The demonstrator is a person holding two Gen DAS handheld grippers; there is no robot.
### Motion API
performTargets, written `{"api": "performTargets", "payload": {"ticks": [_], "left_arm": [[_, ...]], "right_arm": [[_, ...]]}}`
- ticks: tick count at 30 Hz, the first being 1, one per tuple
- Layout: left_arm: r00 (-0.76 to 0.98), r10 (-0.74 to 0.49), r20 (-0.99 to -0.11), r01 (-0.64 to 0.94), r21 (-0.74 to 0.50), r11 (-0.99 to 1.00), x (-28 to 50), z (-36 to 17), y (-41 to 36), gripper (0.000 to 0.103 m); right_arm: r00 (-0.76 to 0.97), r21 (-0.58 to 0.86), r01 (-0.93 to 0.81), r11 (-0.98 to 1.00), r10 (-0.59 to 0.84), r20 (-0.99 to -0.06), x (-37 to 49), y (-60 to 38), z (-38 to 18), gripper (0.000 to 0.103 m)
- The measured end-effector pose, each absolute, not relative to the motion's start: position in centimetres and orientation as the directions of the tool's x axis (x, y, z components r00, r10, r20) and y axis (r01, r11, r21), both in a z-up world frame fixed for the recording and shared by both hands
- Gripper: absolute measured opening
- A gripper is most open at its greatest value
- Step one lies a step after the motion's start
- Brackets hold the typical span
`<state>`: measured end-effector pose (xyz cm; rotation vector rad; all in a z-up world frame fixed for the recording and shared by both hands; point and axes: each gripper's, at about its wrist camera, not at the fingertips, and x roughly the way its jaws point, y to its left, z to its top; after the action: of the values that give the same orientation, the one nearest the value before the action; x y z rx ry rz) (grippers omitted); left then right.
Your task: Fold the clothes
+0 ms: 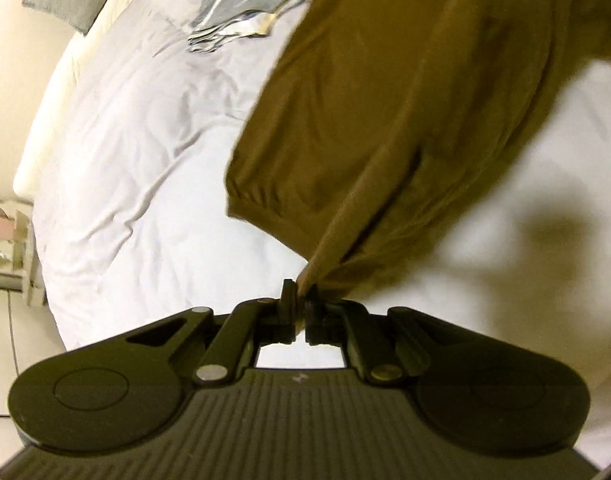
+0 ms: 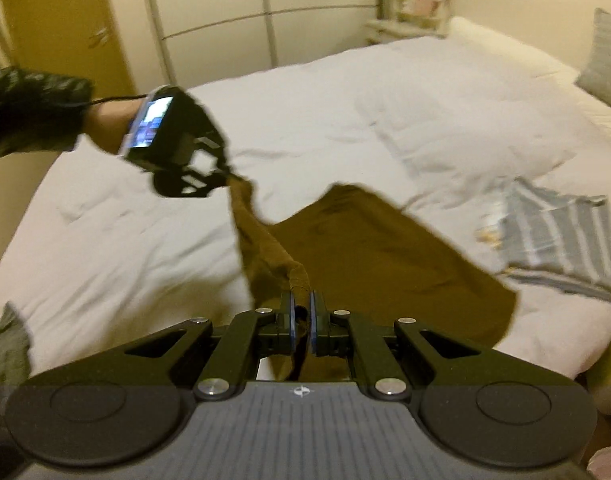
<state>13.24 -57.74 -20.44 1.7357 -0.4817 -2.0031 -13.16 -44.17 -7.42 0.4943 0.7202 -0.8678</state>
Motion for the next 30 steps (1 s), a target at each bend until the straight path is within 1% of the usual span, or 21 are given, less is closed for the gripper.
{"api": "performTargets", "payload": {"ticks": [3, 6, 10, 14, 18, 25, 28, 29, 30], "left_arm": [[-0.080, -0.522, -0.849, 0.135, 0.510, -0.850, 9.8, -20.2, -61.8, 0.003], [-0.050, -0.482, -0.874, 0.179, 0.467, -0.866, 6.3, -21.1, -66.2, 0.003], [0.013, -0.417, -0.909, 0.186, 0.412, -0.892, 2.2, -24.7, -71.6, 0.003], [0.061, -0.343, -0.937, 0.210, 0.348, -0.913, -0.6, -28.7, -75.4, 0.003], [0.091, -0.295, -0.951, 0.220, 0.308, -0.926, -2.0, -31.3, -77.5, 0.002], [0.080, -0.248, -0.965, 0.301, 0.261, -0.917, -1.3, -32.1, -79.7, 0.004], [0.049, -0.250, -0.967, 0.350, 0.252, -0.902, -0.4, -31.8, -80.1, 0.012], [0.033, -0.256, -0.966, 0.367, 0.250, -0.896, 0.1, -31.5, -80.1, 0.017], [0.013, -0.257, -0.966, 0.387, 0.242, -0.890, 0.9, -31.1, -80.0, 0.026]], "right_arm": [[0.430, 0.109, 0.838, 0.535, -0.524, -0.735, -17.6, -49.4, -8.5, 0.006], [0.429, 0.157, 0.853, 0.498, -0.498, -0.753, -21.8, -55.3, -11.3, 0.006], [0.436, 0.232, 0.867, 0.441, -0.448, -0.781, -26.7, -62.2, -15.7, 0.006], [0.425, 0.273, 0.875, 0.400, -0.364, -0.829, -29.7, -68.1, -22.1, 0.006], [0.411, 0.283, 0.879, 0.383, -0.311, -0.857, -31.4, -70.8, -25.9, 0.004], [0.421, 0.313, 0.882, 0.353, -0.288, -0.860, -32.5, -72.4, -27.5, 0.003], [0.413, 0.313, 0.888, 0.337, -0.281, -0.866, -32.4, -72.8, -28.1, 0.003], [0.410, 0.313, 0.890, 0.332, -0.279, -0.869, -32.3, -72.9, -28.3, 0.003], [0.407, 0.313, 0.892, 0.326, -0.276, -0.871, -32.3, -73.1, -28.5, 0.003]]}}
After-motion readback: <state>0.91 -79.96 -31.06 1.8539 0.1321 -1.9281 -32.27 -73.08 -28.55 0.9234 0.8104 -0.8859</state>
